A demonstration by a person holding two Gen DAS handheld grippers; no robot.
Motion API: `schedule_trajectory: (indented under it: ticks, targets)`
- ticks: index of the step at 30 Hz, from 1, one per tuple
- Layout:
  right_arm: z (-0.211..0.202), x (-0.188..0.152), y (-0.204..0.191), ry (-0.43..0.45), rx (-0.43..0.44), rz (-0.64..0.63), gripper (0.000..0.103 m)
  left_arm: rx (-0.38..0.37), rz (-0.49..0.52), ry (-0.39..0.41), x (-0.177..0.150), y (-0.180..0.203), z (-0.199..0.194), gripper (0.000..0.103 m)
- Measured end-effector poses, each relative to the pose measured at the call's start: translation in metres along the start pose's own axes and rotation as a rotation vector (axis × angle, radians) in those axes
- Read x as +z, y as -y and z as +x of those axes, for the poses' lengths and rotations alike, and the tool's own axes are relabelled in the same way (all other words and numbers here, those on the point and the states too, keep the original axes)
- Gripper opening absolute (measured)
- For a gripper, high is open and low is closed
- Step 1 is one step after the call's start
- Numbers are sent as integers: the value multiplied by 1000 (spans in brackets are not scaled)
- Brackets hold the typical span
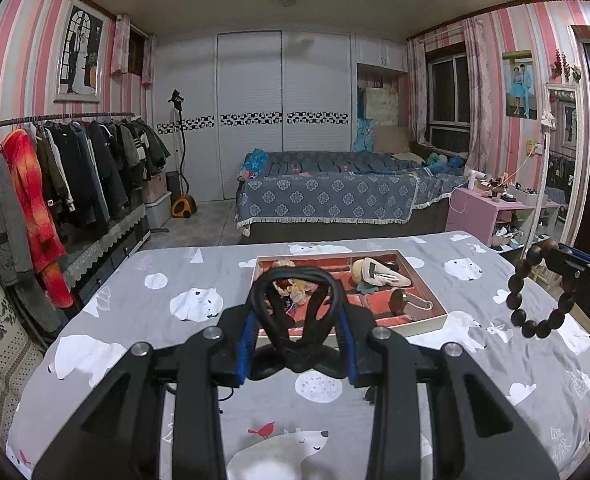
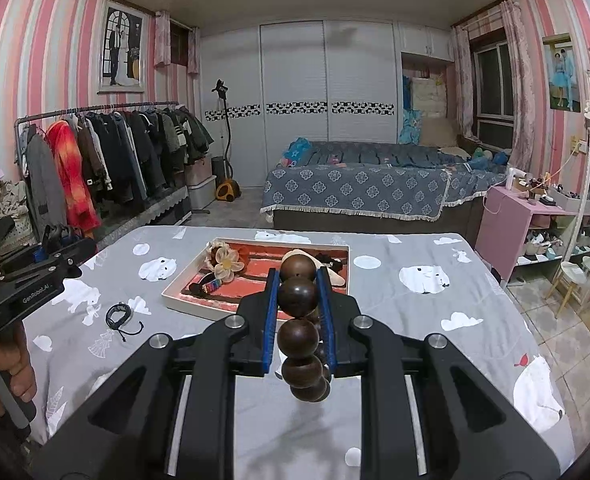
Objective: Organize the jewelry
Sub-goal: 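Carry the claw clip and bead bracelet over the tray with both tools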
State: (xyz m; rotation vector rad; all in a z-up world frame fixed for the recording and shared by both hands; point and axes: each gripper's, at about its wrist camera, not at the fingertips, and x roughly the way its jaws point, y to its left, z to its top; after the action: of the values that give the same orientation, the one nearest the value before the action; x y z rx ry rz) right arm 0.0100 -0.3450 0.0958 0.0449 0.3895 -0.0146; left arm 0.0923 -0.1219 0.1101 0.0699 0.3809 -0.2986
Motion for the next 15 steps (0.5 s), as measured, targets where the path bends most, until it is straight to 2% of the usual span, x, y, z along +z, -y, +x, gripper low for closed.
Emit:
schedule_trajectory:
  ticks: [9, 15]
  targets:
    - [20, 5, -3, -15, 19, -6, 20, -14, -24, -71, 5, -8, 47, 34]
    - [60, 12, -5, -49, 43, -14, 20, -14, -22, -94, 11, -9, 93, 34]
